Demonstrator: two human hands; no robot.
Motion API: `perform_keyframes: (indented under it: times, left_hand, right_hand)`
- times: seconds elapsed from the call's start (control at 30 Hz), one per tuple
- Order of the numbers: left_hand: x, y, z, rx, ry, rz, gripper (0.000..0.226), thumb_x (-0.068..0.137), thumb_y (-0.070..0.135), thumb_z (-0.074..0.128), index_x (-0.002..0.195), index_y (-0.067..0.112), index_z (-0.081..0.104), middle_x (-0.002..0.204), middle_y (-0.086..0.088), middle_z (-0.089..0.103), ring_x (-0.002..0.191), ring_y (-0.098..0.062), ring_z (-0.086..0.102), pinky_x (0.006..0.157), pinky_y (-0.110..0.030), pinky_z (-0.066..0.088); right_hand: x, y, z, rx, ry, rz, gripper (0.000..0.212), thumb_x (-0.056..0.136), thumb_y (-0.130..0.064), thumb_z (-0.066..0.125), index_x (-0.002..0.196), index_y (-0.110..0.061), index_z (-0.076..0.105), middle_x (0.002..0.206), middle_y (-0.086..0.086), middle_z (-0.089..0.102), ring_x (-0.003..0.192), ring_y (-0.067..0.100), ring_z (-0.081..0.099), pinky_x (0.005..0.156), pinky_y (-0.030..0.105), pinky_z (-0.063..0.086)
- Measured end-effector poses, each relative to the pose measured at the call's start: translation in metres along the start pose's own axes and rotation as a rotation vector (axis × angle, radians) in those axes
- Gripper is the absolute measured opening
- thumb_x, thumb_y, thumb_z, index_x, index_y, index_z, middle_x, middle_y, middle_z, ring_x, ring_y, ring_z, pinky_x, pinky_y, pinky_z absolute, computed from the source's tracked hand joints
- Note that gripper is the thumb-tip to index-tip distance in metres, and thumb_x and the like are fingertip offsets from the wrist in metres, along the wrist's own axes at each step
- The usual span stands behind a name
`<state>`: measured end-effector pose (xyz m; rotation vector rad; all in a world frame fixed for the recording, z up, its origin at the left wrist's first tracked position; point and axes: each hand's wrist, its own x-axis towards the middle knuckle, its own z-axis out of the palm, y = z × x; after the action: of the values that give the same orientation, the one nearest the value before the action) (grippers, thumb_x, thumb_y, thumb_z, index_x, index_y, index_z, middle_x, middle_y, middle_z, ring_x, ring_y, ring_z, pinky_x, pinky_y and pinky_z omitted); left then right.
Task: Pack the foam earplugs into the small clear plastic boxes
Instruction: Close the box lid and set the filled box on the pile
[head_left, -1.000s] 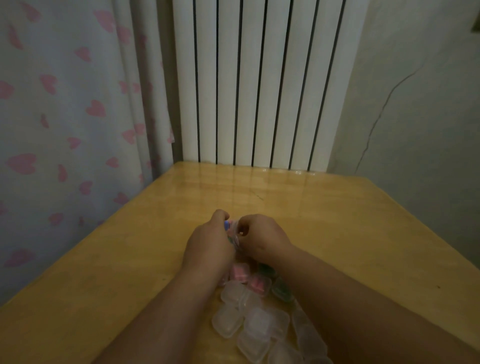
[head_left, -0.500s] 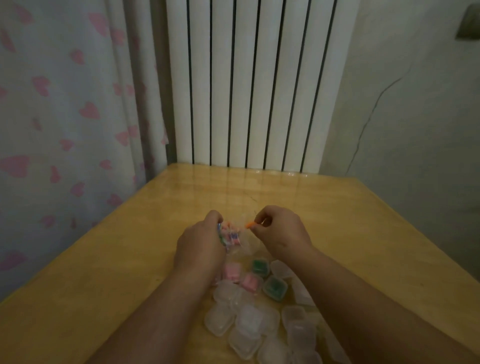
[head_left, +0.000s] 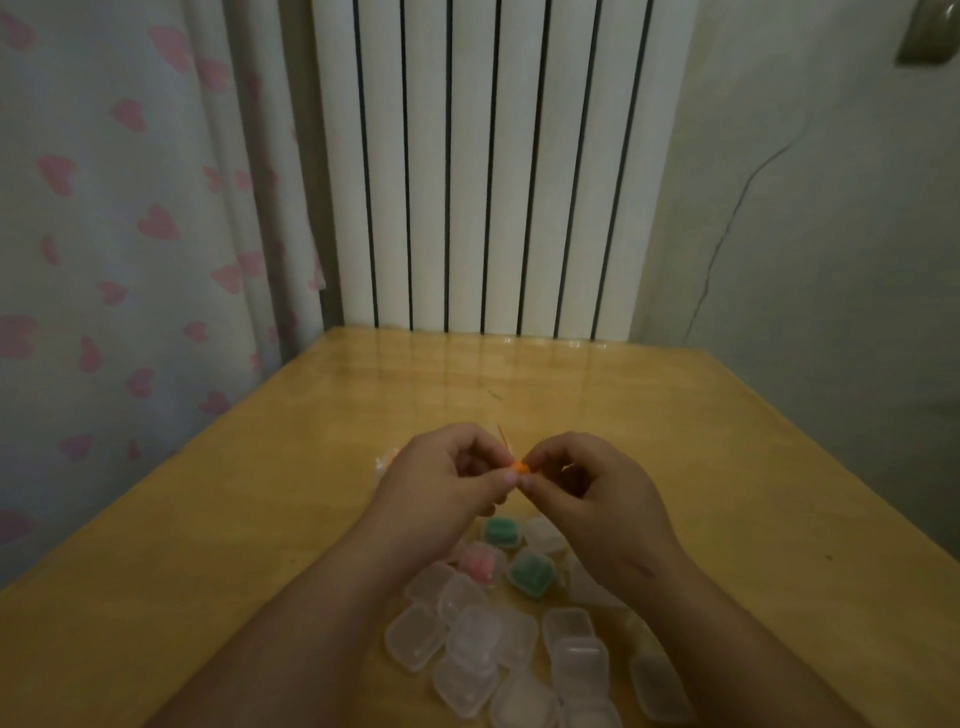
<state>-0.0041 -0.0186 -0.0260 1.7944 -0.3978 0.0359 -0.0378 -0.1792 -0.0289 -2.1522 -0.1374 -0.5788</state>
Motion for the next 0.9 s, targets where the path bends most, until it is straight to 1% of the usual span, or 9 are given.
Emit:
perform_keyframes:
  times: [0.07,0.13,0.27,0.33,0.47,0.53,0.63,0.8,0.9]
  left_hand:
    - [0.001,-0.003,-0.001,-0.013,0.01,-0.035,0.015,0.082,0.005,0.073,0.084,0.019,0.07,0.07,-0.002,0.068,0.069,-0.018,0.065,0.07,-0.039,0.056]
    - [0.003,-0.004,-0.002,-0.045,0.015,-0.071,0.024,0.085,-0.001,0.068,0.092,0.022,0.071,0.07,0.0,0.065,0.071,-0.018,0.063,0.069,-0.035,0.054]
    - [0.003,-0.001,0.001,-0.14,0.027,-0.131,0.039,0.092,-0.006,0.054,0.095,0.028,0.074,0.071,-0.001,0.063,0.068,-0.015,0.056,0.064,-0.026,0.048]
    - [0.003,0.0,0.001,-0.147,0.034,-0.136,0.034,0.094,-0.004,0.053,0.093,0.023,0.073,0.075,-0.005,0.064,0.067,-0.014,0.056,0.062,-0.026,0.048]
    - [0.002,-0.003,0.003,-0.074,0.052,-0.097,0.014,0.084,0.007,0.07,0.088,0.02,0.068,0.08,-0.004,0.073,0.074,-0.015,0.067,0.067,-0.034,0.053]
    - [0.001,-0.003,0.003,-0.006,0.083,-0.058,0.015,0.08,0.008,0.075,0.085,0.022,0.072,0.078,0.002,0.073,0.074,-0.011,0.067,0.071,-0.033,0.054]
    - [0.0,-0.001,0.001,-0.064,0.086,-0.055,0.019,0.08,0.001,0.072,0.087,0.018,0.073,0.073,0.002,0.07,0.068,-0.009,0.065,0.067,-0.029,0.057]
    - [0.0,-0.003,0.002,-0.111,0.039,-0.071,0.019,0.079,-0.003,0.068,0.082,0.016,0.067,0.069,-0.001,0.07,0.067,-0.018,0.065,0.072,-0.042,0.057]
    - [-0.001,-0.004,0.002,-0.14,0.021,-0.061,0.015,0.08,-0.001,0.073,0.08,0.012,0.066,0.073,-0.009,0.072,0.067,-0.021,0.066,0.072,-0.042,0.057]
  right_hand:
    - [-0.001,0.003,0.003,0.021,-0.013,0.042,0.016,0.08,-0.024,0.076,0.086,-0.035,0.066,0.08,-0.011,0.065,0.072,0.003,0.061,0.064,0.016,0.049]
    - [-0.001,0.004,0.002,0.099,-0.02,0.102,0.02,0.082,-0.018,0.074,0.093,-0.033,0.067,0.082,-0.01,0.067,0.074,0.004,0.066,0.073,0.026,0.056]
    - [-0.002,0.001,-0.002,0.244,-0.021,0.163,0.023,0.083,-0.01,0.072,0.089,-0.032,0.067,0.084,-0.006,0.072,0.074,0.008,0.07,0.079,0.04,0.059]
    - [-0.003,0.0,0.0,0.237,-0.02,0.168,0.021,0.083,-0.012,0.071,0.089,-0.032,0.066,0.084,-0.006,0.07,0.076,0.01,0.07,0.078,0.043,0.058]
    - [-0.004,-0.001,0.002,0.259,0.024,0.199,0.026,0.075,-0.012,0.071,0.088,-0.029,0.057,0.081,0.0,0.064,0.075,0.025,0.068,0.074,0.053,0.056]
    - [-0.004,-0.001,0.0,0.275,0.068,0.19,0.023,0.075,-0.012,0.073,0.085,-0.024,0.057,0.078,0.003,0.066,0.074,0.027,0.066,0.072,0.051,0.056]
    - [-0.004,-0.002,-0.004,0.313,0.112,0.19,0.012,0.078,-0.008,0.075,0.079,-0.018,0.067,0.072,0.004,0.07,0.07,0.021,0.067,0.069,0.04,0.058]
    - [-0.006,-0.004,-0.002,0.46,0.097,0.227,0.015,0.078,0.001,0.074,0.083,-0.012,0.072,0.076,0.004,0.072,0.071,0.016,0.07,0.066,0.026,0.059]
    - [-0.007,-0.006,0.001,0.555,0.088,0.242,0.014,0.079,0.003,0.072,0.086,-0.01,0.07,0.076,0.005,0.071,0.067,0.012,0.069,0.062,0.024,0.057]
